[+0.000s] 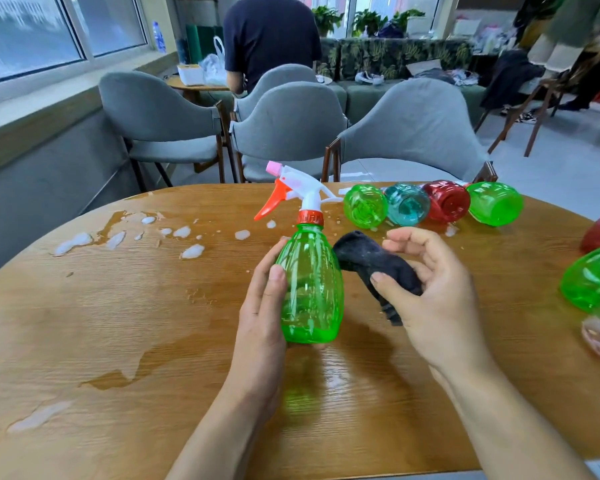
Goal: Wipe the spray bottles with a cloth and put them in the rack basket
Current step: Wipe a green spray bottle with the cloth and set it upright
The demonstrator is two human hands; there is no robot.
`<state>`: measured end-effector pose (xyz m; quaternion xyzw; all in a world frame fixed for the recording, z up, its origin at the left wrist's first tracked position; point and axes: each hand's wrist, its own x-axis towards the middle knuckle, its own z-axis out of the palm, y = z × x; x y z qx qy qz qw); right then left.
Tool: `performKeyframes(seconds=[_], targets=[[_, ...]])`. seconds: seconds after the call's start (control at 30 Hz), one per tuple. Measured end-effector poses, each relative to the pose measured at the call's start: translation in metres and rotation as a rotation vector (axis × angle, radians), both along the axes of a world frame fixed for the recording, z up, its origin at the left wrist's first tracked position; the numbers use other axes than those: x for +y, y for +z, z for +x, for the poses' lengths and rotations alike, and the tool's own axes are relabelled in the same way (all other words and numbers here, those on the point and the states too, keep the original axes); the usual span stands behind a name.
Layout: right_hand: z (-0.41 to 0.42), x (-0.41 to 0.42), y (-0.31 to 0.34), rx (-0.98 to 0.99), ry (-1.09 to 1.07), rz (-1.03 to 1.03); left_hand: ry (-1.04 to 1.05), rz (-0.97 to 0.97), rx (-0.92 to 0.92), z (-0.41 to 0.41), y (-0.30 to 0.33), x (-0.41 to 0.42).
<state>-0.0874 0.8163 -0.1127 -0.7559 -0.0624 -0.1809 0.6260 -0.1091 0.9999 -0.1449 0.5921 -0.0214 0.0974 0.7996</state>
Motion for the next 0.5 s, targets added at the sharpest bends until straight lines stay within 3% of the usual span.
performKeyframes(seconds=[0.27, 0.5], targets=[[-0.003, 0.004, 0.001, 0.298, 0.040, 0.420, -0.014, 0.029, 0.000, -0.001, -0.002, -0.004], [-0.006, 0.014, 0.005, 0.377, 0.291, 0.649, 0.026, -0.047, 0.004, 0.000, 0.000, -0.003]])
